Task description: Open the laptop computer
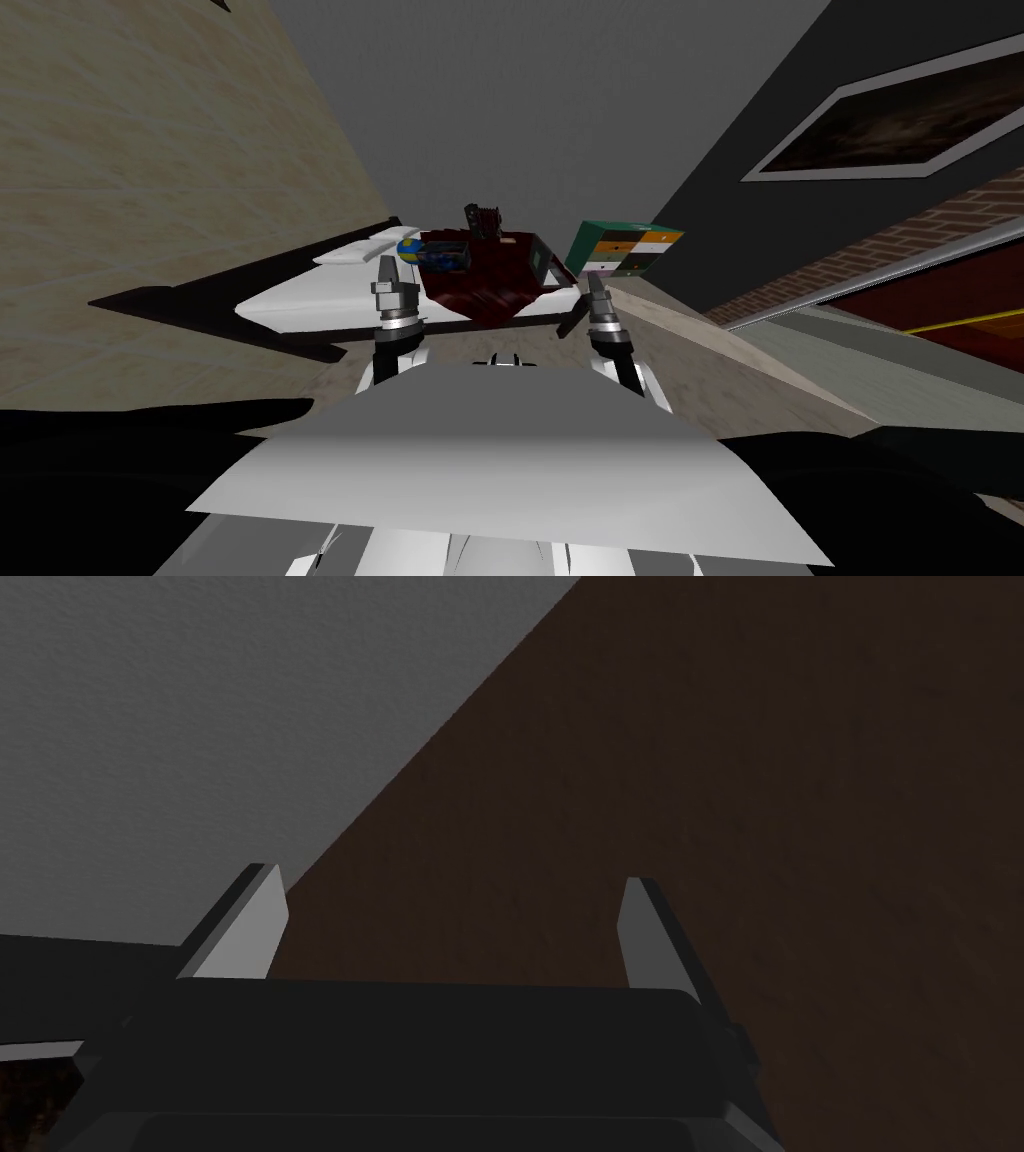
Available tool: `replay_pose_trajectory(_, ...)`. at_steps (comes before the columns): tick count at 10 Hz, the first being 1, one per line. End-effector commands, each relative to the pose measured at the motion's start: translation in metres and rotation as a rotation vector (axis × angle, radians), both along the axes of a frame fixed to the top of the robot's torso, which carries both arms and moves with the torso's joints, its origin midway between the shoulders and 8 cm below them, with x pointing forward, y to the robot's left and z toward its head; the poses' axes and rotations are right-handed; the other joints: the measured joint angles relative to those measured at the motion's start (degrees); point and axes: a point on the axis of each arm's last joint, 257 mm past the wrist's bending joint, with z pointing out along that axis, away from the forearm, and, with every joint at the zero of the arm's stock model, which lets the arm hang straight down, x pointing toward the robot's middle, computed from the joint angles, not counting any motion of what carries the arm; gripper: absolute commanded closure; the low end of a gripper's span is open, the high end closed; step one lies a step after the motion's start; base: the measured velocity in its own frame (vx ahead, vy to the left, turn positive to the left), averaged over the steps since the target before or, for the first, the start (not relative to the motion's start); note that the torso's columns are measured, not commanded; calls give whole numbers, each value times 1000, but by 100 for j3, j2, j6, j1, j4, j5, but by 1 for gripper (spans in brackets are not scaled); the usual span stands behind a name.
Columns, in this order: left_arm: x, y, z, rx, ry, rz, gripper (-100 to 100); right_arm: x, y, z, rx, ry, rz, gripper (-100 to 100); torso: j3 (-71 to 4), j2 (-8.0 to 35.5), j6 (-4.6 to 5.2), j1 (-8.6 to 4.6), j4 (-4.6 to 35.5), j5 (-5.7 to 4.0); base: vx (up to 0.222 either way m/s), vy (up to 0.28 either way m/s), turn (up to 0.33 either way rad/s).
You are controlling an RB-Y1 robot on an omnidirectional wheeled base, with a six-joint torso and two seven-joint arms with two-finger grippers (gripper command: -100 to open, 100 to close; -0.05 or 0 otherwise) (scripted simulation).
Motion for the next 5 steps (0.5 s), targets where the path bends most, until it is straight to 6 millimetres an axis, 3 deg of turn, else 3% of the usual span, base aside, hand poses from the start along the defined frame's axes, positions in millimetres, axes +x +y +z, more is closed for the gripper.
replay_pose_trajectory(1,0,0,0,0,0,0,0,10,-15,-31,-130,102,-66,-100,-2,-5,-1,0,-1,-1,41,77,133)
replay_pose_trajectory(5,0,0,0,0,0,0,0,17,-52,-76,-347,256,-181,-100,-3,-5,0,-2,-1,0,52,86,131)
